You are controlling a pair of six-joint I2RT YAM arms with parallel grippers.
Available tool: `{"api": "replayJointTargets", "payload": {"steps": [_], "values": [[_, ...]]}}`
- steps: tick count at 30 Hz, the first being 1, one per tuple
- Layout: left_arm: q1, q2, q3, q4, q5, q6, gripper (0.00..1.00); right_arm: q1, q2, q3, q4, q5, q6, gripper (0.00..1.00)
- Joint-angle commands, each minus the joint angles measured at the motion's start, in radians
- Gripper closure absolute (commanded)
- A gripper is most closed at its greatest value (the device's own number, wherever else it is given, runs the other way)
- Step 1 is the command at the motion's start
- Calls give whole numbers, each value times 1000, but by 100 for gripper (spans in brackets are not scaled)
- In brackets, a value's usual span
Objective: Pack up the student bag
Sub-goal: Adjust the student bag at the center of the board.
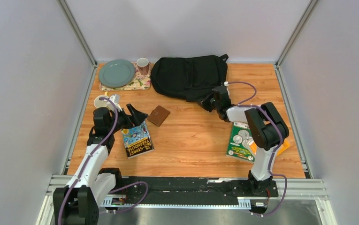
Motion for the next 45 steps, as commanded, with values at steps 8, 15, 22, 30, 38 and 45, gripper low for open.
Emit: {"api": "replayJointTargets", "payload": {"steps": [8, 15, 22, 30, 38, 45], "values": [[7, 18, 43, 41, 20, 9, 1, 23, -101, -46, 75, -78, 65, 25], [7, 11, 52, 20, 26, 15, 1, 108, -14, -28, 178, 85, 218, 7], [7, 5, 64, 7, 29, 7, 1, 140, 69, 17, 184, 287, 341, 6], [7, 5, 73, 11, 35, -5, 1, 145, 115, 41, 175, 398, 389, 19], [5, -4, 63, 11, 35, -5, 1, 119, 30, -23, 238, 331, 251, 100], [5, 5, 50, 32, 43, -10, 1, 51, -226, -113, 152, 68, -47, 100]]}}
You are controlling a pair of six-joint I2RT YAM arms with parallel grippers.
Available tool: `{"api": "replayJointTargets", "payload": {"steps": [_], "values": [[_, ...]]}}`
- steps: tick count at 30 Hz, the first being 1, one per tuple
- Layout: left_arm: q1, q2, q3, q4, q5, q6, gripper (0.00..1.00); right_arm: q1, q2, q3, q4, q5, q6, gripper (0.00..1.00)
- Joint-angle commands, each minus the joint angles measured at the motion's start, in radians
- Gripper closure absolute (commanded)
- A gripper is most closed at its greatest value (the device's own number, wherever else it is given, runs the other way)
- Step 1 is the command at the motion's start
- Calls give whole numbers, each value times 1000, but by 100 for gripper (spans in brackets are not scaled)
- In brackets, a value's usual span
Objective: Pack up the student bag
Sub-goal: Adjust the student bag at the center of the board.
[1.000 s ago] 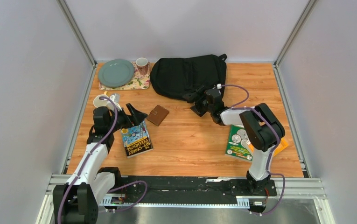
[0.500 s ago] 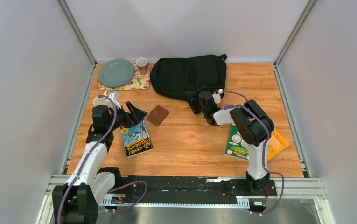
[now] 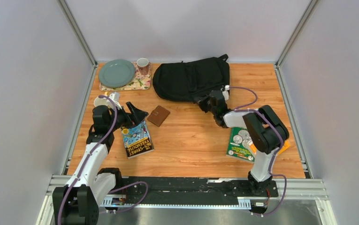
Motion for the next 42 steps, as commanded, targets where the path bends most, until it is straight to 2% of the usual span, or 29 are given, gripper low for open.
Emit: {"api": "replayJointTargets", "payload": {"steps": [1, 3, 7, 10, 12, 15, 21, 25, 31, 33, 35, 37, 38, 39, 41, 42], "values": [[5, -5, 16, 43, 28, -8, 1, -53, -233, -44, -79, -239, -256, 100], [4, 3, 10, 61, 30, -11, 1, -91, -320, -75, -171, -288, -353, 100], [-1, 70, 10, 125, 36, -34, 1, -176, -424, -153, -263, -545, -445, 100], [-27, 151, 41, 155, 48, -38, 1, -211, -498, -179, -378, -616, -534, 100], [-63, 197, 82, 162, 57, -34, 1, -214, -535, -165, -494, -627, -612, 100], [-113, 286, 128, 196, 50, -41, 1, -214, -593, -159, -564, -658, -657, 100], [-197, 455, 216, 218, 44, -41, 1, -216, -668, -142, -774, -586, -767, 100], [-219, 567, 256, 230, 36, -49, 1, -217, -669, -156, -784, -529, -764, 100], [-242, 685, 302, 152, -4, -6, 5, -230, -627, -150, -704, -561, -700, 100], [-243, 714, 317, 144, -7, 1, 10, -230, -615, -145, -672, -569, -674, 100], [-246, 763, 345, 142, 10, 1, 20, -230, -600, -144, -653, -581, -660, 100], [-249, 814, 368, 139, 14, 3, 34, -228, -586, -133, -636, -604, -648, 100], [-249, 831, 392, 135, 33, 1, 42, -230, -569, -129, -633, -610, -646, 100], [-251, 840, 401, 138, 45, -2, 57, -230, -561, -119, -636, -614, -643, 100], [-254, 828, 395, 180, 66, -29, 72, -231, -549, -95, -641, -615, -643, 100], [-257, 814, 394, 194, 74, -38, 85, -230, -534, -84, -642, -614, -643, 100]]}}
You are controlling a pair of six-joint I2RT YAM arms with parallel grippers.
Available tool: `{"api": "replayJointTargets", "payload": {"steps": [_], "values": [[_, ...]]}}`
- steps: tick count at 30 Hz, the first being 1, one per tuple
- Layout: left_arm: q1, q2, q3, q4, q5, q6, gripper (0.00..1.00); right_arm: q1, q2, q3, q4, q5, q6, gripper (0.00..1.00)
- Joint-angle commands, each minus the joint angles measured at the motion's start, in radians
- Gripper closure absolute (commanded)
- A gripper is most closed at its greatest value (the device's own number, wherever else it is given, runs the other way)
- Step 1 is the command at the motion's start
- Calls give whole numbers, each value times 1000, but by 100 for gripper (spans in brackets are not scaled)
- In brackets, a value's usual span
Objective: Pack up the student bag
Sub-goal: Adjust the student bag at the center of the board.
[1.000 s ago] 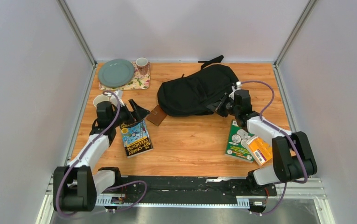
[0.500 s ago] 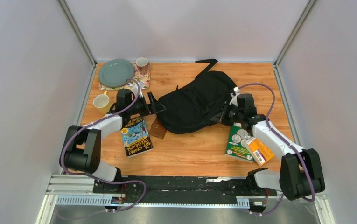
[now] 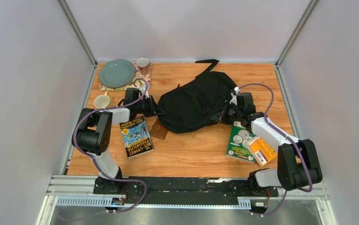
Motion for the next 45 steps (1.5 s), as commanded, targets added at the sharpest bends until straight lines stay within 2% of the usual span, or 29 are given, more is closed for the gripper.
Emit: {"api": "replayJointTargets", "payload": {"steps": [1, 3, 6, 9, 15, 16, 19, 24, 25, 26, 27, 28, 29, 31, 32, 35, 37, 38, 40, 42, 45], "values": [[-20, -62, 26, 62, 64, -28, 89, 2, 33, 88, 66, -42, 14, 100], [-35, -108, 43, 50, 72, -28, 100, -13, 62, 135, 53, -44, 15, 100], [-98, -218, 61, -18, 66, 1, 100, -51, 80, 211, 33, -37, 24, 100], [-161, -335, 23, -88, 3, 42, 100, -94, 83, 277, 12, -8, 23, 100], [-350, -529, -205, -6, -26, -14, 100, -150, 145, 410, -106, 22, -49, 100], [-426, -539, -222, -1, -49, -16, 100, -154, 169, 421, -121, 25, -63, 100], [-566, -547, -278, 29, -114, -33, 100, -166, 210, 452, -160, 33, -92, 100], [-637, -476, -316, 147, -137, -95, 100, -180, 279, 485, -177, 65, -117, 100], [-640, -462, -311, 183, -122, -99, 95, -183, 295, 505, -181, 68, -120, 100], [-647, -446, -305, 195, -116, -97, 71, -188, 324, 517, -195, 71, -126, 98], [-651, -415, -284, 201, -108, -96, 63, -192, 342, 542, -218, 79, -144, 94], [-655, -398, -275, 203, -82, -94, 56, -197, 355, 580, -242, 88, -153, 83], [-658, -384, -264, 204, -70, -91, 45, -203, 364, 593, -262, 105, -160, 76], [-664, -372, -262, 197, -71, -91, 39, -211, 379, 617, -301, 143, -176, 54], [-664, -375, -270, 195, -80, -90, 34, -215, 373, 625, -321, 156, -180, 50], [-663, -425, -290, 126, -145, -51, 25, -217, 310, 555, -294, 168, -172, 39], [-664, -479, -295, 51, -196, -2, 22, -217, 238, 509, -293, 196, -163, 36], [-664, -520, -295, 24, -224, 33, 22, -217, 214, 452, -284, 191, -152, 36], [-661, -565, -285, -85, -367, 71, 21, -200, 121, 384, -240, 115, -128, 36], [-654, -611, -253, -189, -512, 131, 21, -164, 54, 297, -204, 116, -98, 36], [-579, -608, -196, -288, -559, 182, 20, -62, -42, 219, -189, 136, -88, 36]]}}
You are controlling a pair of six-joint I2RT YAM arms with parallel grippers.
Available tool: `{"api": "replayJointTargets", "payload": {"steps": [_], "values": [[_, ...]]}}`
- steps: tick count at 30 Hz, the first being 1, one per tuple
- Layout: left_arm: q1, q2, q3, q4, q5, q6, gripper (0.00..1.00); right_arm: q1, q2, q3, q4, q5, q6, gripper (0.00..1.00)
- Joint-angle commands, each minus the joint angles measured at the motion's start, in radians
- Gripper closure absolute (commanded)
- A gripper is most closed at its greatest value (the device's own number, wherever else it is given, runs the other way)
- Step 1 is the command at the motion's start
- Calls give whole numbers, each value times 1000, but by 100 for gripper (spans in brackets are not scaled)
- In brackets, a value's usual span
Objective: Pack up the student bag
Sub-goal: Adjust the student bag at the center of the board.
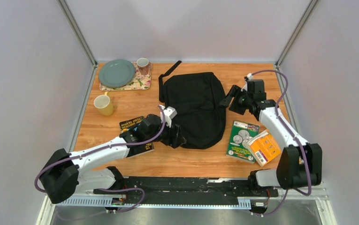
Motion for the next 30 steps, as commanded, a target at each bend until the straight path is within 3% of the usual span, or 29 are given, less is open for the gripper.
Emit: {"api": "replayJointTargets", "payload": {"steps": [1, 5, 8, 16, 24, 30], "values": [[92, -8, 96, -190, -173, 119, 20, 158, -149, -91, 72, 6, 37, 36], [275, 52, 130, -184, -89, 114, 20, 290, -209, -155, 81, 66, 80, 36], [349, 101, 156, -172, -58, 114, 19, 402, -243, -199, 104, 110, 142, 36], [458, 274, 224, -63, 87, 62, 19, 624, -317, -291, 157, 317, 391, 36], [502, 497, 358, 46, 227, 7, 18, 664, -453, -520, 267, 347, 723, 32], [508, 593, 394, 74, 253, -1, 17, 672, -461, -578, 328, 325, 864, 19]]}}
